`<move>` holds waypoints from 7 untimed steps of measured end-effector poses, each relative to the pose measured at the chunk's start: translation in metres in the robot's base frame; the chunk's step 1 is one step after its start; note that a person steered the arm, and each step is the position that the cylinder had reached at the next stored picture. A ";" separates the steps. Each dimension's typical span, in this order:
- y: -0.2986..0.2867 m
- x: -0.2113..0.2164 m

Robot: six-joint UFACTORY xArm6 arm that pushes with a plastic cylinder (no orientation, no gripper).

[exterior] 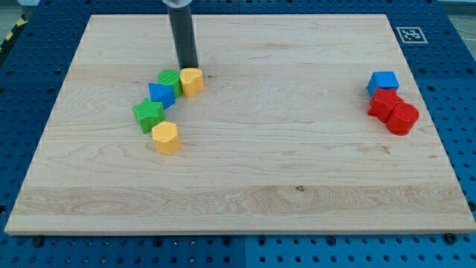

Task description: Point the arm at the top of blue cube

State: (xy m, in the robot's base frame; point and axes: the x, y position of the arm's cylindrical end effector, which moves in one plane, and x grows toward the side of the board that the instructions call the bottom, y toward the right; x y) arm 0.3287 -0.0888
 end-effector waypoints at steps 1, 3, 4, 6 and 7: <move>0.030 -0.022; 0.076 -0.038; 0.119 -0.050; 0.138 -0.057; 0.154 -0.057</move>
State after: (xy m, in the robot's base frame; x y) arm 0.2713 0.0648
